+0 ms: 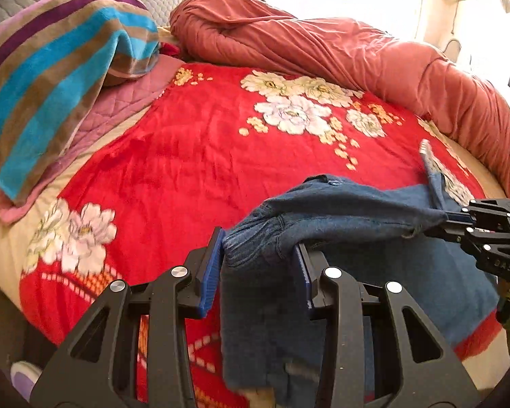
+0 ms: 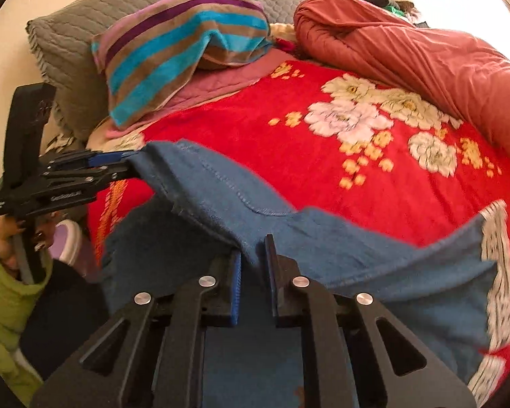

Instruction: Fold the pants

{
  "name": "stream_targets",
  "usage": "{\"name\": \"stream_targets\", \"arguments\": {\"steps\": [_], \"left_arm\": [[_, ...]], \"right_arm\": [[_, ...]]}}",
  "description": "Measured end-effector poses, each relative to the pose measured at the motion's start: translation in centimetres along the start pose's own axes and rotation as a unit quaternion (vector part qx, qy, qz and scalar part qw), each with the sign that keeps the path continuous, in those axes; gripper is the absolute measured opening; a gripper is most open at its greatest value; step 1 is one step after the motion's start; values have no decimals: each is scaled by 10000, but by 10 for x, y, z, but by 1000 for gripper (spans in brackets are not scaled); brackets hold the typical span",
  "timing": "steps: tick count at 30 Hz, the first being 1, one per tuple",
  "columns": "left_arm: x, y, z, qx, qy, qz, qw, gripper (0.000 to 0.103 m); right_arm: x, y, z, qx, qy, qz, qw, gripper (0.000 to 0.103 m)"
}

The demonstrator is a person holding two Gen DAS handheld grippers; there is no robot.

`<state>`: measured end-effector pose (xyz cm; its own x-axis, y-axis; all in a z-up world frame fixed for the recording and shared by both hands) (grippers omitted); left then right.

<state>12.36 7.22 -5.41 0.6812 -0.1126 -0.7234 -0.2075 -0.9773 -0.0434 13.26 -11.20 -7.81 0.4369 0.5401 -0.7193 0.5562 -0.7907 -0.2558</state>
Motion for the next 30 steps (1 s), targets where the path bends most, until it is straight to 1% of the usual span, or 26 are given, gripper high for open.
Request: {"name": "stream_targets", "arguments": {"steps": [2,4,7,10,16,19,25,28,30], "left_arm": [[-7,4,12,-25,-39,80,10000,30],[-13,6,21,-13,-66,74,10000,30],[-21,11,36,22,-124,141,9998,30],[-27,15,47,89,-177,121,9997,30],[-30,15,71,-36,-342,215,9992,30],[-29,17,78,-27,-409,230,9989,30],[-32,15,92,-111,-565,235,9981,33],[-39,13,98,-132,-596,178,9980,33],[-45,11,101,-91,-592,52,9982,33]], "right_arm": [[-9,-9,15,-17,-70,-56,10000,11],[-13,-17,28,-34,-171,-120,9998,11],[-19,-28,50,-215,-347,-57,9992,11],[-23,-38,66,-125,-458,-150,9988,11],[-20,-56,101,-271,-781,-159,9965,11],[-17,-58,111,-321,-860,-87,9957,11],[-10,-61,127,-205,-1033,-181,9943,11],[-8,-63,129,-151,-1051,-246,9940,11],[-6,-64,129,-160,-1057,-268,9939,13]]}}
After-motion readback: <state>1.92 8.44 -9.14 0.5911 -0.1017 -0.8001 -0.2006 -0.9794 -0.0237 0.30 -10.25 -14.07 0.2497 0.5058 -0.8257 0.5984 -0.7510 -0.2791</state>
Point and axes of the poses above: each gripper's, at about its wrist camera, not at the fingertips, and x roughly the way its jaws point, y to its right, z to its underside, the point moved 10 cm from there along x, roughly the way its jaws point, and after that the axes turned 11 degrees about x, right-handed, at the moved point
